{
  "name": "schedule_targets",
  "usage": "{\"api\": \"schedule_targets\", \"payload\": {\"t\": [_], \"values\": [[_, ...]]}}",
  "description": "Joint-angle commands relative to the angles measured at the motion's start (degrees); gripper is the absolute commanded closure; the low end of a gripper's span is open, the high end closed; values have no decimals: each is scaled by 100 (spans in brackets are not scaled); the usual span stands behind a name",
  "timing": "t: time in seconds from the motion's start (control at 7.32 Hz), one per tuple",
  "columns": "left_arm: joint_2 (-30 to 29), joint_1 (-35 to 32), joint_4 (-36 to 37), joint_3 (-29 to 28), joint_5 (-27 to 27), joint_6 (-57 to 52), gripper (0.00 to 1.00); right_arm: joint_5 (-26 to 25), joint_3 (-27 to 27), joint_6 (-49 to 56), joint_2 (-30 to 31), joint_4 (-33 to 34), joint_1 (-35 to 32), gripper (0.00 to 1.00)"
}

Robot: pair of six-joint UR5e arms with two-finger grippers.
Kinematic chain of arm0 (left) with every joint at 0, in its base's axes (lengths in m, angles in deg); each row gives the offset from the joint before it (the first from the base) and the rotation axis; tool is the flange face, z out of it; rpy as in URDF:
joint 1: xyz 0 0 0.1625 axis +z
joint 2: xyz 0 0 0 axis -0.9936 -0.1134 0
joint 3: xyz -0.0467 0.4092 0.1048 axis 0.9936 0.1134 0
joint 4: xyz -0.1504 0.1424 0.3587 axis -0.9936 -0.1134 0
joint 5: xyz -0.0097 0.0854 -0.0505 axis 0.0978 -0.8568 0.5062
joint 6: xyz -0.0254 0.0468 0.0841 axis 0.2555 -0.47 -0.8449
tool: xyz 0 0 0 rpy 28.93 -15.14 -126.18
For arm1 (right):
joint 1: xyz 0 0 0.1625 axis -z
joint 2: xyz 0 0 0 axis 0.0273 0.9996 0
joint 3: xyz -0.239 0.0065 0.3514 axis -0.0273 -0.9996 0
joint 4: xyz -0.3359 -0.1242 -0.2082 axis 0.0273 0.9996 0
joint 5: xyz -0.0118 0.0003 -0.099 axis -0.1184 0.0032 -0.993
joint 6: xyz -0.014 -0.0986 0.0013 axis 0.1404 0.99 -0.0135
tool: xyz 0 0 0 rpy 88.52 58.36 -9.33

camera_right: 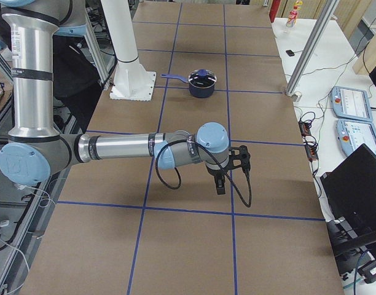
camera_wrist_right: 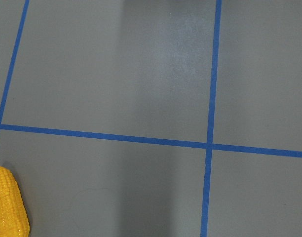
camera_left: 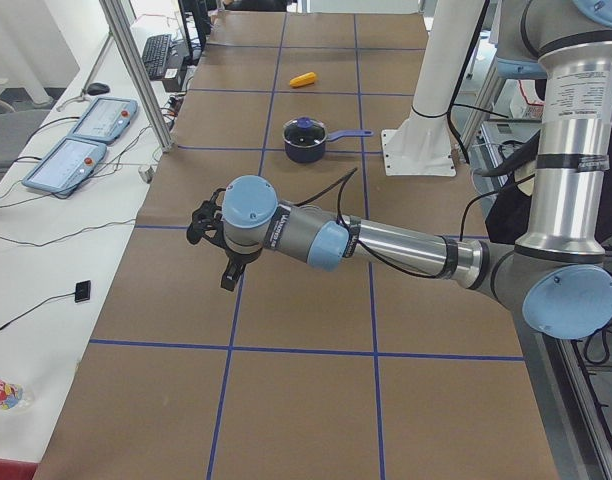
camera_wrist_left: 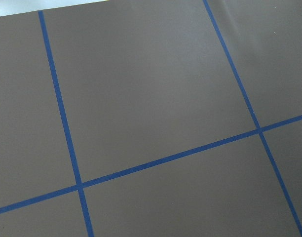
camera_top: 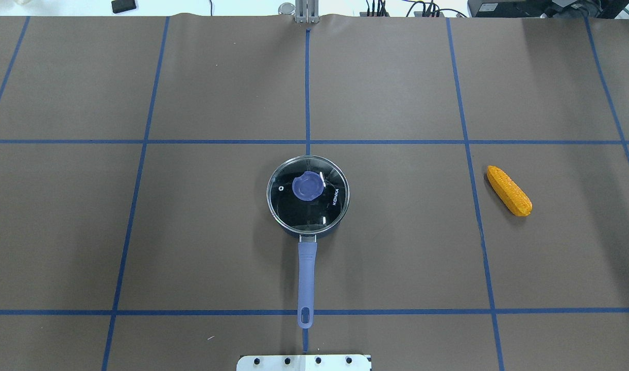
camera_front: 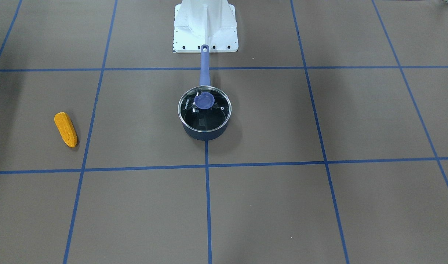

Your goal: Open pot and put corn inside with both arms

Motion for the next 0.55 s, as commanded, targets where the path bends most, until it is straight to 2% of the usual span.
{"api": "schedule_targets", "payload": {"t": [0.0,0.14,0.41], "values": [[-7,1,-4,8,6,1,2,-17,19,-12,-15,-6,0,0],[-42,1,5,60,14,19,2,-26,11,-3,-32,-6,0,0],[-68,19,-74,559,-47,953,2,-35,115,-12,-41,-58,9,0]]}}
